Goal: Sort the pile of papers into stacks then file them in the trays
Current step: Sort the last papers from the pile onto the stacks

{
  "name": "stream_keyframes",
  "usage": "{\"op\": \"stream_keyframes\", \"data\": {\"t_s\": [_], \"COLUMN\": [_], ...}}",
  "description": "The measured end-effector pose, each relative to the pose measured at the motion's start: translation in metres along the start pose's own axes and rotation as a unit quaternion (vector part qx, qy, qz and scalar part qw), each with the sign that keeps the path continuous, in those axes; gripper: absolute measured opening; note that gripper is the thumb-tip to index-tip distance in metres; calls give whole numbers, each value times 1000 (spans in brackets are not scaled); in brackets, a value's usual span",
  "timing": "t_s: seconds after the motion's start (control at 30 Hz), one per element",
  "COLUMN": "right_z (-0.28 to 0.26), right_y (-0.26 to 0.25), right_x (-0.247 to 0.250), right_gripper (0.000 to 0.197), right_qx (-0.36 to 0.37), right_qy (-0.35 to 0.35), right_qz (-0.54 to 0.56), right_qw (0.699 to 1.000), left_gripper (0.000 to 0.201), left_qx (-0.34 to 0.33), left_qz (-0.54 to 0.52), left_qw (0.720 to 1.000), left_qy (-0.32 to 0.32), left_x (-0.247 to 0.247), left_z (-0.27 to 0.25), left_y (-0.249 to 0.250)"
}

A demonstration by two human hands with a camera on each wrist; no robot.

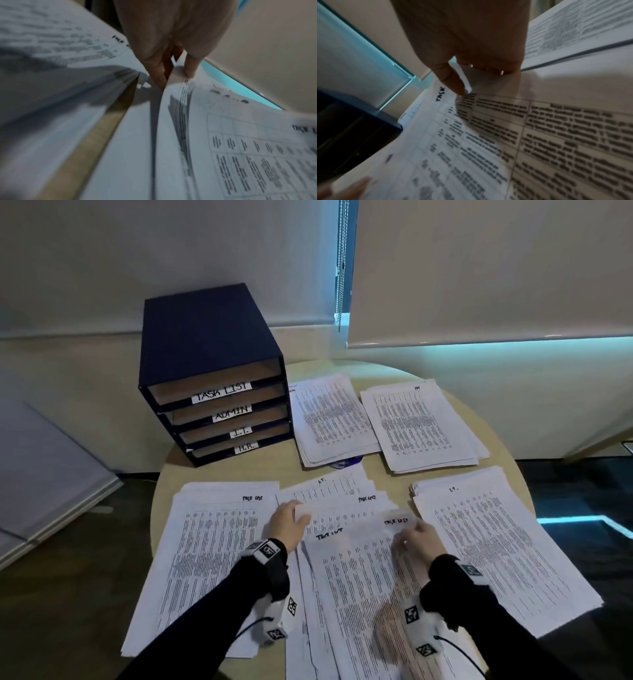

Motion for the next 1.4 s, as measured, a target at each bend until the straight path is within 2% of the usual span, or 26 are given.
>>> {"op": "stream_keyframes", "data": {"t_s": [0.07,0.2,0.37,0.5,0.57,0.63,0.67,0.73,0.8,0.87,0.93,1.03,1.23,1.33,1.4], "right_z": [4,6,11,6,2,3,3,6,7,8,9,4,-5,-7,-6], "right_y": [6,2,-10,-4,-1,1,1,0,-1,-1,2,4,5,5,6], "right_x": [-4,-5,-3,-16,-20,-20,-18,-13,-10,-9,-9,-5,4,8,9], "right_gripper": [17,23,30,14,15,16,17,19,11,8,8,6,21,24,25], "right_qx": [-17,-20,-8,-24,-19,-4,6,24,51,81,90,90,108,105,111], "right_qy": [9,15,20,-12,-17,-6,9,45,67,59,41,41,35,23,16], "right_qz": [-27,-39,-57,-96,-120,-143,-156,-188,-181,-147,-98,-35,-34,-27,-21], "right_qw": [999,999,998,995,992,990,988,981,980,984,990,994,993,994,994], "left_gripper": [20,2,10,13,18,20,18,12,15,16,14,10,16,24,21], "left_qx": [-72,-146,-155,-150,-176,-226,-264,-301,-286,-251,-226,-194,-108,-34,9], "left_qz": [32,113,188,217,251,262,255,233,189,144,124,108,70,13,-46], "left_qw": [996,982,970,965,952,938,930,922,938,957,963,968,985,996,998], "left_qy": [32,33,16,-14,-21,1,26,64,40,-21,-73,-112,-113,-79,-45], "left_x": [10,17,16,10,8,9,11,16,16,12,7,5,5,7,9], "left_z": [3,6,11,16,14,11,9,4,-1,-5,-8,-7,4,10,11], "left_y": [13,36,41,40,41,46,49,52,51,48,46,41,25,14,5]}}
Point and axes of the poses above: each hand's wrist, its own z-axis towards the middle knuckle, its own x-axis out of the back of the hand, y = z × x, the point moved 7 cm from there along z, towards the middle knuckle, and after that the axes turned 3 degrees about -z, right-handed, at the moved point
